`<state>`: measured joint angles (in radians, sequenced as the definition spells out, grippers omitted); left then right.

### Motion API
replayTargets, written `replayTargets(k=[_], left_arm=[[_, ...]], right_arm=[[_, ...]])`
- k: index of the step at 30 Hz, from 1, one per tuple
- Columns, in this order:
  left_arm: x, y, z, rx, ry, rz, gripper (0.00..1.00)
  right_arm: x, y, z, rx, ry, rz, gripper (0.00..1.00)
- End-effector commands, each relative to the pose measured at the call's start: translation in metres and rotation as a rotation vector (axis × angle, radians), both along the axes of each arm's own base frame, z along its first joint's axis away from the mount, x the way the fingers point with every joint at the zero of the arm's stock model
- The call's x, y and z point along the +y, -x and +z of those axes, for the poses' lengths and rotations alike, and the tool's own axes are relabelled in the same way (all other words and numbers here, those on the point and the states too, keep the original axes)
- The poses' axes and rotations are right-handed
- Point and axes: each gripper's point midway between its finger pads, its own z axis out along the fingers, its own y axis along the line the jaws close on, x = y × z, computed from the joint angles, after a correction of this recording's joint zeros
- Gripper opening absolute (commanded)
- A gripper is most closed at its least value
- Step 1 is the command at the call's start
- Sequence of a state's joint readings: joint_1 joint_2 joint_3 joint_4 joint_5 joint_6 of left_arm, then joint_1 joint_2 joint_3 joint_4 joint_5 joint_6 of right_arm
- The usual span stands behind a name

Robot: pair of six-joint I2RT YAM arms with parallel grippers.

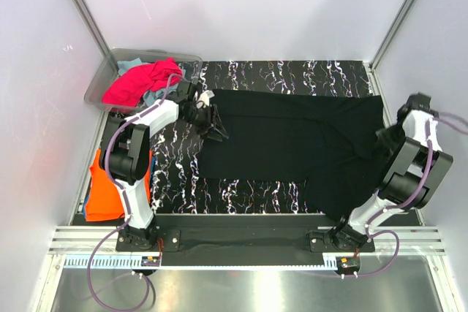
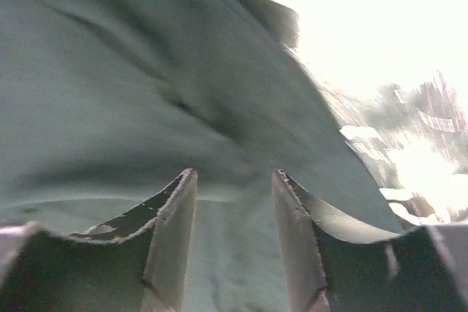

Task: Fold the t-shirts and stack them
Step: Fold the tshirt

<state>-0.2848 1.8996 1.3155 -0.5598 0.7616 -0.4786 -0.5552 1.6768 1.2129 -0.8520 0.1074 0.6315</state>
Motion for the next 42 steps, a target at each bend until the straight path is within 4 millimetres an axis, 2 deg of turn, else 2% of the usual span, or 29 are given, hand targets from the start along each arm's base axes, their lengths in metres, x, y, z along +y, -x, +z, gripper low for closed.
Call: replayTargets(k=[1,2,4,5,6,7,8,9,10,11,12,13,14,15,16,17,18,19,23,25,27,28,32,36,37,38,39,40,42], left_arm=[[-0.001,-0.027,0.034,-0.121,0.011,0.025,0.42],[-0.002,-0.035,0.040,-0.148,0.001,0.033,0.42],[-0.003,-0.048,0.040,-0.177,-0.044,0.063,0.43],[-0.006,-0.060,0.050,-0.213,-0.045,0.075,0.44],[-0.008,-0.067,0.046,-0.213,-0.061,0.085,0.44],[-0.011,-0.076,0.044,-0.231,-0.095,0.110,0.45],[-0.017,-0.089,0.044,-0.253,-0.111,0.120,0.45],[-0.020,-0.097,0.043,-0.274,-0.132,0.131,0.46],[-0.024,-0.108,0.039,-0.291,-0.161,0.151,0.46],[-0.032,-0.126,0.039,-0.315,-0.165,0.164,0.46],[-0.035,-0.139,0.038,-0.337,-0.174,0.183,0.46],[-0.041,-0.157,0.047,-0.371,-0.174,0.224,0.46],[-0.044,-0.166,0.024,-0.336,-0.188,0.236,0.46],[-0.048,-0.178,0.022,-0.351,-0.174,0.261,0.46],[-0.052,-0.189,0.023,-0.359,-0.157,0.295,0.46],[-0.053,-0.197,0.006,-0.348,-0.163,0.311,0.46],[-0.055,-0.205,0.003,-0.358,-0.160,0.329,0.46],[-0.053,-0.215,0.004,-0.367,-0.166,0.361,0.46],[-0.042,-0.228,-0.020,-0.361,-0.192,0.439,0.47],[-0.033,-0.227,-0.036,-0.300,-0.181,0.482,0.47],[-0.029,-0.228,-0.043,-0.256,-0.154,0.514,0.46],[-0.026,-0.224,-0.053,-0.225,-0.151,0.523,0.46],[-0.022,-0.231,-0.056,-0.196,-0.064,0.576,0.46],[-0.020,-0.233,-0.061,-0.171,-0.050,0.580,0.46],[-0.019,-0.231,-0.064,-0.164,-0.052,0.583,0.46],[-0.016,-0.232,-0.065,-0.161,-0.054,0.590,0.46],[-0.011,-0.230,-0.071,-0.141,-0.057,0.603,0.46],[-0.008,-0.229,-0.073,-0.131,-0.052,0.610,0.46],[-0.003,-0.231,-0.075,-0.117,-0.031,0.624,0.46]], right_arm=[[-0.027,-0.061,0.065,-0.181,0.228,0.093,0.54],[-0.033,-0.086,0.080,-0.234,0.285,0.131,0.59],[-0.024,-0.120,0.088,-0.275,0.323,0.209,0.63],[-0.027,-0.142,0.106,-0.319,0.351,0.243,0.64],[-0.028,-0.156,0.089,-0.292,0.332,0.263,0.66],[-0.027,-0.166,0.088,-0.298,0.323,0.281,0.66],[-0.033,-0.179,0.100,-0.323,0.342,0.282,0.66],[-0.037,-0.185,0.086,-0.297,0.340,0.283,0.66],[-0.042,-0.195,0.095,-0.313,0.364,0.299,0.66],[-0.045,-0.201,0.077,-0.285,0.351,0.318,0.66],[-0.046,-0.207,0.072,-0.283,0.349,0.331,0.62],[-0.050,-0.212,0.072,-0.280,0.362,0.335,0.59],[-0.053,-0.215,0.058,-0.261,0.355,0.330,0.56],[-0.052,-0.221,0.053,-0.273,0.344,0.334,0.53],[-0.050,-0.228,0.049,-0.288,0.328,0.342,0.43],[-0.048,-0.235,0.036,-0.293,0.305,0.353,0.39],[-0.044,-0.240,0.031,-0.301,0.286,0.363,0.35],[-0.046,-0.243,0.032,-0.306,0.288,0.361,0.30],[-0.051,-0.250,0.016,-0.287,0.297,0.365,0.27],[-0.050,-0.252,0.011,-0.288,0.286,0.370,0.27],[-0.052,-0.251,0.000,-0.265,0.286,0.365,0.28],[-0.052,-0.249,-0.004,-0.250,0.287,0.369,0.29],[-0.066,-0.231,-0.034,-0.098,0.313,0.370,0.41],[-0.068,-0.226,-0.059,-0.011,0.291,0.425,0.45],[-0.071,-0.227,-0.052,0.007,0.296,0.427,0.46],[-0.073,-0.225,-0.064,0.038,0.292,0.437,0.47],[-0.077,-0.234,-0.054,0.016,0.310,0.446,0.47],[-0.074,-0.230,-0.065,0.049,0.282,0.452,0.48],[-0.070,-0.242,-0.058,0.010,0.277,0.468,0.49]])
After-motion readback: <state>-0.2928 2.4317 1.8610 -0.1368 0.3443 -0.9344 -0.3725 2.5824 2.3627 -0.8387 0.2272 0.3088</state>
